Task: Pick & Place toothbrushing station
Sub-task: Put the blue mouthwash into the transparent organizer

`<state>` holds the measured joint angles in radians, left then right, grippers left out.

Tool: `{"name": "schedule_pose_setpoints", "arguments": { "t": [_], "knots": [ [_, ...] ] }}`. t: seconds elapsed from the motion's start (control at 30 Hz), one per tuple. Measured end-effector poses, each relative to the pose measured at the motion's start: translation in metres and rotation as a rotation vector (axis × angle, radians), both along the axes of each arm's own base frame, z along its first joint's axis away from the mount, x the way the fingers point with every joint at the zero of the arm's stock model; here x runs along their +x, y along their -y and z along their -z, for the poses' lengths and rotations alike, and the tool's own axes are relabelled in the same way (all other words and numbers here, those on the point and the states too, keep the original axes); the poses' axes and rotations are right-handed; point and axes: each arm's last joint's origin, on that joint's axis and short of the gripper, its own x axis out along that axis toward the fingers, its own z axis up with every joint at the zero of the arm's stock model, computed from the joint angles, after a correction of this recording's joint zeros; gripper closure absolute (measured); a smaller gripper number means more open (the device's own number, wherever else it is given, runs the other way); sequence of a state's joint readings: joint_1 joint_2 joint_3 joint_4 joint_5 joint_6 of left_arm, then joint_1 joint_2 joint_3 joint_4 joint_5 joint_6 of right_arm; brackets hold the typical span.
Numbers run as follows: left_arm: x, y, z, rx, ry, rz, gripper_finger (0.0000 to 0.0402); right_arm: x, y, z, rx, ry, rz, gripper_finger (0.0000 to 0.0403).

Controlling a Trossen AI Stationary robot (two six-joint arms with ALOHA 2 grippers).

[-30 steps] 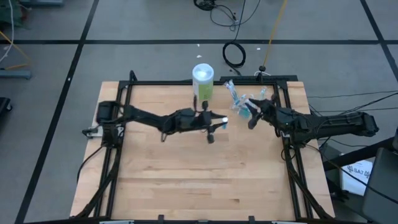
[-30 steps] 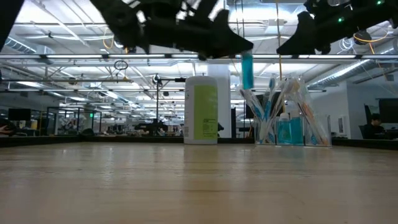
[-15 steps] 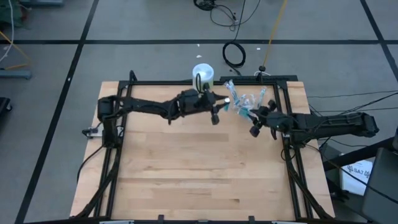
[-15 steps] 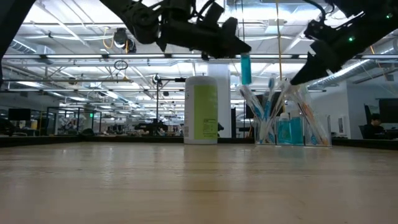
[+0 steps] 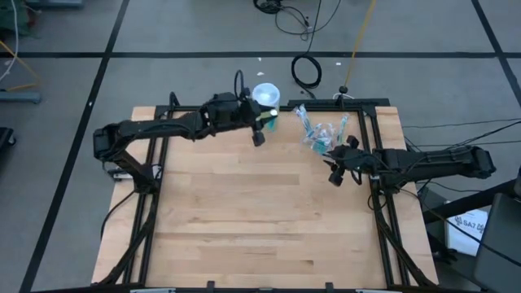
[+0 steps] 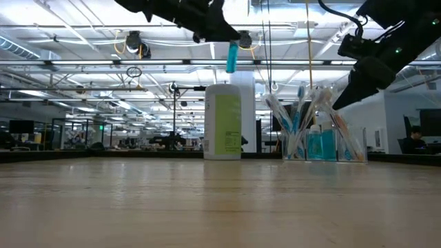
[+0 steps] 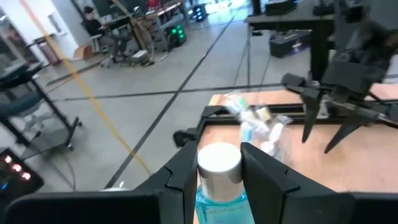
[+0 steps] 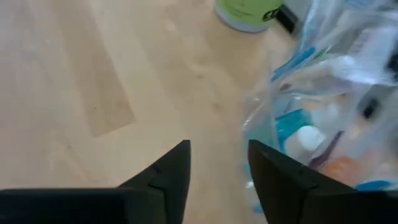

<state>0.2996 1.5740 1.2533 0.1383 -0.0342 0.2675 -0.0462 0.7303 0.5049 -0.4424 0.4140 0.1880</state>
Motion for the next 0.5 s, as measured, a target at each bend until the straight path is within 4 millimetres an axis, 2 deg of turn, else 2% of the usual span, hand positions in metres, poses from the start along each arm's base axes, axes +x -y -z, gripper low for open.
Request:
{"name": "schedule_pose_setpoints", "arguments": {
  "t": [0.23,0.5],
  "knots": [
    [-0.006,-0.006,-0.002,-0.033,-0.002,-0.027,0.0297,-0.010,0.008,0.008,-0.040,-0.136,0.082,0.0195],
    [-0.006,-0.005,-0.002,-0.033,0.001,-0.024,0.0297,-0.011,0.021,0.008,-0.021,-0.124,0.181,0.0193]
  ]
}}
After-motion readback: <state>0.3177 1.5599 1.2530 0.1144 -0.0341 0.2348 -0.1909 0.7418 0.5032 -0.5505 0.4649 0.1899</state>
